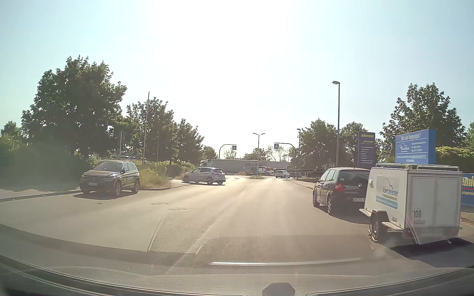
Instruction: Follow the waypoints while adhering to traffic rules and regulations
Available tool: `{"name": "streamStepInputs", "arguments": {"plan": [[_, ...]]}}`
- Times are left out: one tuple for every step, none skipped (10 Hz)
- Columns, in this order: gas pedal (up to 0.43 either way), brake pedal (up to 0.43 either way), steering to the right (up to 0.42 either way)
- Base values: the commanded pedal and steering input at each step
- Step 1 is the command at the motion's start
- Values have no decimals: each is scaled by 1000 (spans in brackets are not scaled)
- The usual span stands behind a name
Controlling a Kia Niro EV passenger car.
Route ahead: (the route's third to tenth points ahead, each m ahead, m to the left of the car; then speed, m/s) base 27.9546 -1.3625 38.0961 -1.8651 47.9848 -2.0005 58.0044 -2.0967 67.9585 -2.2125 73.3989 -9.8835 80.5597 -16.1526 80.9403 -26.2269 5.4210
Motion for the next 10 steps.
{"name": "streamStepInputs", "arguments": {"plan": [[87,18,30],[87,18,24],[87,18,19],[87,18,18],[87,18,18],[87,18,18],[87,18,17],[79,18,18],[79,18,17],[79,18,17]]}}
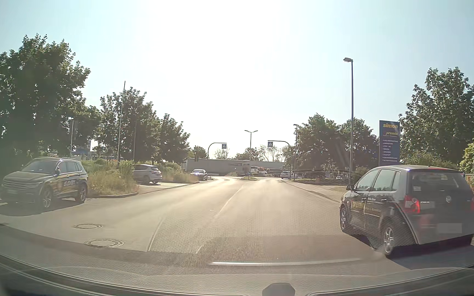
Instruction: Follow the waypoints while adhering to traffic rules and regulations
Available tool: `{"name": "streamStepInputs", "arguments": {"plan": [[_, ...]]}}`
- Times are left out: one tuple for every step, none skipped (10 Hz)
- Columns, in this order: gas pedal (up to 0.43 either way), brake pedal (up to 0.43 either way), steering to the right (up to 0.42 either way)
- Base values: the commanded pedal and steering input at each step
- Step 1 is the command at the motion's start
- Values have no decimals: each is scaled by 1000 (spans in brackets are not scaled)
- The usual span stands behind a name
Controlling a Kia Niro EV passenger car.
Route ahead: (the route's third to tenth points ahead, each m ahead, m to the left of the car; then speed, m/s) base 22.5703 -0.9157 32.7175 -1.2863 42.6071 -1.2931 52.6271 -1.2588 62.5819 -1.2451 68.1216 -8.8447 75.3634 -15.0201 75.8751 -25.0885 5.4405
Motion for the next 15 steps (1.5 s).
{"name": "streamStepInputs", "arguments": {"plan": [[79,18,17],[79,18,17],[79,18,17],[79,18,17],[79,18,17],[79,18,16],[79,18,17],[79,18,17],[79,18,17],[79,18,17],[79,18,17],[79,18,17],[79,18,17],[79,18,17],[79,18,17]]}}
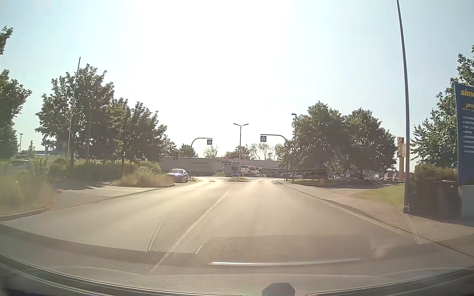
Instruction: Follow the waypoints while adhering to traffic rules and regulations
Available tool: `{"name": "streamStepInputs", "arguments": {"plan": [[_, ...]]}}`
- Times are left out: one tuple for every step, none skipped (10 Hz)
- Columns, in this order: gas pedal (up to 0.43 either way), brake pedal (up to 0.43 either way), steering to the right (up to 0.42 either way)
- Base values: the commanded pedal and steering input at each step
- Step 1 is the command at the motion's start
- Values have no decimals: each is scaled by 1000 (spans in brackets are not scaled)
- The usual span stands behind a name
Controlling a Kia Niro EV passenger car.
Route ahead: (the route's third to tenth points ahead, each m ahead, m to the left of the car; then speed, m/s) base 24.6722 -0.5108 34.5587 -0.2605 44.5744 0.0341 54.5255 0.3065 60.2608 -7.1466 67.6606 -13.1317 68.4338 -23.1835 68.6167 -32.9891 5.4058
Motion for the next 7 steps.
{"name": "streamStepInputs", "arguments": {"plan": [[79,18,17],[79,18,17],[79,12,17],[79,18,17],[79,18,17],[79,18,17],[79,18,18]]}}
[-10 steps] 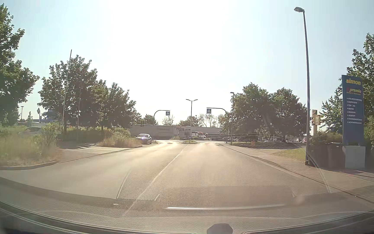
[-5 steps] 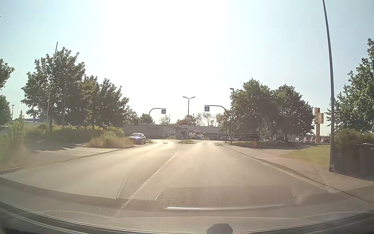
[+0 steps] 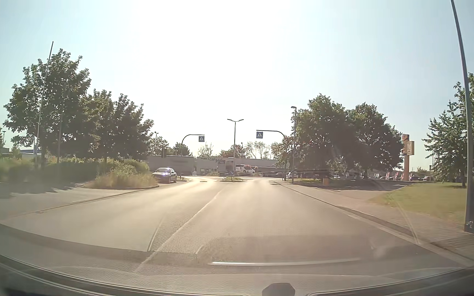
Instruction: Follow the waypoints while adhering to traffic rules and regulations
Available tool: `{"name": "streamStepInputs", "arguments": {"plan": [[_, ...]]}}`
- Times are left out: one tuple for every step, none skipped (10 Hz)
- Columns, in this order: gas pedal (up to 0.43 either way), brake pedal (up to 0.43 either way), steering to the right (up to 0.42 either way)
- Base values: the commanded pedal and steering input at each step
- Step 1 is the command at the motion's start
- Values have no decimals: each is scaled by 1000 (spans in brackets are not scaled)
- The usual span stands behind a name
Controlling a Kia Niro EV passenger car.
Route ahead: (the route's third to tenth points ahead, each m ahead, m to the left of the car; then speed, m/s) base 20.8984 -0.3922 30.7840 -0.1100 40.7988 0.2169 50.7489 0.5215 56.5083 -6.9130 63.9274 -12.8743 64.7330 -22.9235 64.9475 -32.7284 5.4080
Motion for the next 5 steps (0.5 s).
{"name": "streamStepInputs", "arguments": {"plan": [[79,18,17],[67,18,17],[67,18,17],[67,18,17],[59,18,17]]}}
